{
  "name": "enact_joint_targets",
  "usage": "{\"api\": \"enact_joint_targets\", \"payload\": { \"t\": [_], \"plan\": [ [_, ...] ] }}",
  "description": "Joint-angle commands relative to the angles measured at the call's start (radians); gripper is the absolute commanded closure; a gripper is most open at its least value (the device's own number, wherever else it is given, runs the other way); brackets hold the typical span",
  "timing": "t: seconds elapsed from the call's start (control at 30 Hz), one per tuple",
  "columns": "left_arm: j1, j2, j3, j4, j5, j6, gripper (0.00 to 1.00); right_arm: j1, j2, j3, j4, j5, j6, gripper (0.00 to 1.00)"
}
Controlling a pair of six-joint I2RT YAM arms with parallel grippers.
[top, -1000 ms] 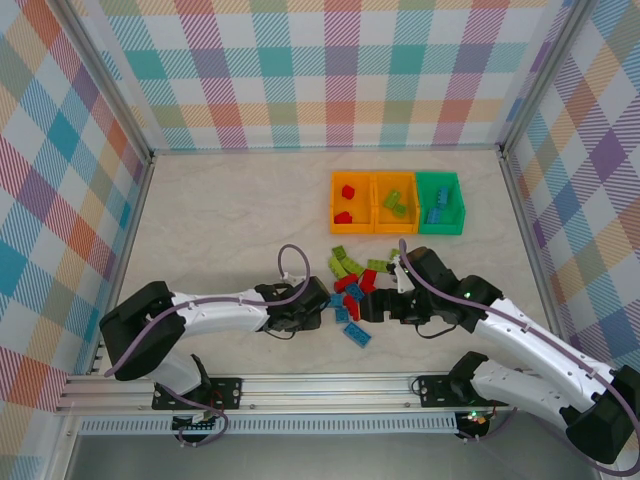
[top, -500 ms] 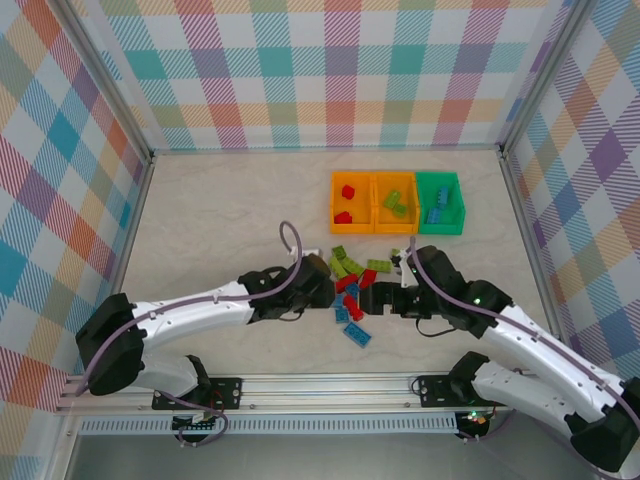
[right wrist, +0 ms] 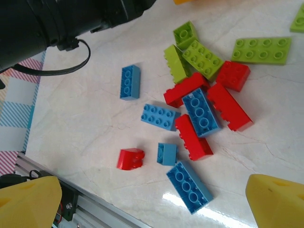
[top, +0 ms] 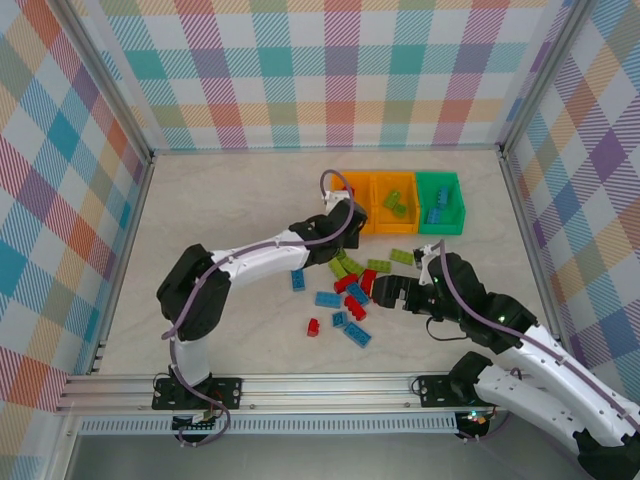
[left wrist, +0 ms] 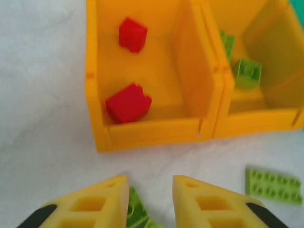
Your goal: Sort the legos into containers by color
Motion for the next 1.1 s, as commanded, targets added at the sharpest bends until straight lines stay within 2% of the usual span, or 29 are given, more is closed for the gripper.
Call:
{"api": "enact_joint_targets", "payload": {
  "t": [0.0,0.1,0.23,0.3,0.43,0.5,0.63,0.8,1.0,1.07],
  "plan": [
    [-0.038,-0.16,-0.11,-0.016,0.046,-0.053,0.63,0.002,-0.016,-0.02,-0.059,0.002,0.008,0.0],
    [-0.099,-0.305,-0.244,-0.135,0.056,-0.171,0.54,0.004,-0.006,-0.04,-0.053,-0.01,0.002,0.0],
    [-0.222,-0.508,-0.402,-0.316,-0.053,-0.28,0.44,0.003,0.037,-0.051,-0.029,-0.056,-0.005,0.0],
    [-0.26,-0.567,-0.45,-0.404,-0.023,-0.308,0.38,0.002,0.059,-0.052,-0.026,-0.068,-0.011,0.0],
    [-0.325,-0.53,-0.451,-0.495,0.084,-0.279,0.27,0.002,0.079,-0.056,-0.004,-0.075,-0.018,0.0],
    [-0.349,-0.483,-0.446,-0.496,0.079,-0.277,0.26,0.002,0.084,-0.058,0.002,-0.077,-0.017,0.0],
    [-0.34,-0.399,-0.464,-0.442,0.042,-0.286,0.26,0.003,0.071,-0.062,-0.005,-0.091,-0.001,0.0],
    [-0.316,-0.293,-0.472,-0.372,0.112,-0.269,0.39,0.003,0.034,-0.062,-0.05,-0.08,0.012,0.0],
    [-0.308,-0.265,-0.503,-0.304,0.143,-0.296,0.73,0.002,0.023,-0.071,-0.053,-0.086,0.02,0.0],
    [-0.307,-0.264,-0.503,-0.305,0.144,-0.298,0.79,0.002,0.031,-0.068,-0.058,-0.098,0.017,0.0]
  ]
}}
